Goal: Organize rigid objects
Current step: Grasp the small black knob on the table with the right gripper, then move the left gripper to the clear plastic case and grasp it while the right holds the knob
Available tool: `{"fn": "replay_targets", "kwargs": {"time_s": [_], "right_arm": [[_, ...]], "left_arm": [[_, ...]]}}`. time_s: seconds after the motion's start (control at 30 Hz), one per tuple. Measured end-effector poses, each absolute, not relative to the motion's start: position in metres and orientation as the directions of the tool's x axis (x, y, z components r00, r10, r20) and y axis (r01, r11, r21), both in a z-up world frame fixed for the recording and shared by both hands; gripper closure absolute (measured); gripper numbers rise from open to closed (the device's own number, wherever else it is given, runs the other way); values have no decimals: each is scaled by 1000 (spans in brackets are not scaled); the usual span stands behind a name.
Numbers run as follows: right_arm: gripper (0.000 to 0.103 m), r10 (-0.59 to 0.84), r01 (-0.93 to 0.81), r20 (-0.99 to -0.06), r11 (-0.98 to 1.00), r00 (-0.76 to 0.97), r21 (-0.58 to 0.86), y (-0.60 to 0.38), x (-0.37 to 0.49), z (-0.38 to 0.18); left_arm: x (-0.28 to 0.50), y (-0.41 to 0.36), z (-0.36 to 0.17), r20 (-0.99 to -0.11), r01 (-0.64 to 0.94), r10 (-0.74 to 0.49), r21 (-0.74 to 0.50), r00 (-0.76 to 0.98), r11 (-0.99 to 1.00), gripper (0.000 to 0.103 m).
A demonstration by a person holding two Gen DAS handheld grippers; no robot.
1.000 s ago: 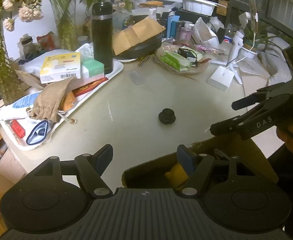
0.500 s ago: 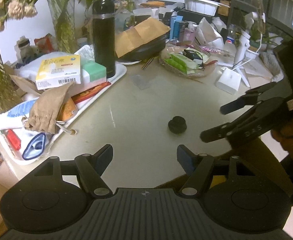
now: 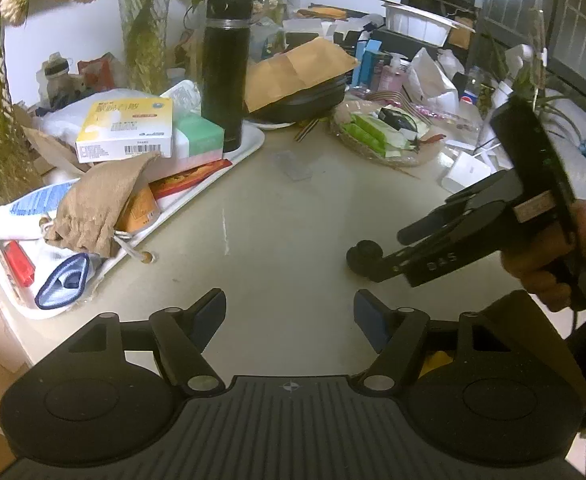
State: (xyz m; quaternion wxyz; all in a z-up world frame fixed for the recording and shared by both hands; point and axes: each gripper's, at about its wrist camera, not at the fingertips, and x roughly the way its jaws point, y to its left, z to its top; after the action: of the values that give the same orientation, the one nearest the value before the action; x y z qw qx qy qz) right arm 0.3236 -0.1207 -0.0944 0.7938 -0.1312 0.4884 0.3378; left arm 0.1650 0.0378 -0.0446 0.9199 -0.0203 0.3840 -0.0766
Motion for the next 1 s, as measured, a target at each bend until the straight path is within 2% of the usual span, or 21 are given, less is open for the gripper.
{"fn": "replay_targets", "kwargs": {"time_s": [0.17,0.4,1.0], "right_arm": [[37,384,-659,-883,743,271,121,-108,334,-103],[57,339,-649,-902,755,268,91,-100,338,-108],[60,394,-596,-852,793,345,125,-133,320,-75]], "left_arm": [[166,39,-46,-698,130,-168,-108,696,986,33],[166,39,-47,-699,132,-174,-114,693,985,33],[171,41,-43,-691,125,-167,-112,703,986,33]]}}
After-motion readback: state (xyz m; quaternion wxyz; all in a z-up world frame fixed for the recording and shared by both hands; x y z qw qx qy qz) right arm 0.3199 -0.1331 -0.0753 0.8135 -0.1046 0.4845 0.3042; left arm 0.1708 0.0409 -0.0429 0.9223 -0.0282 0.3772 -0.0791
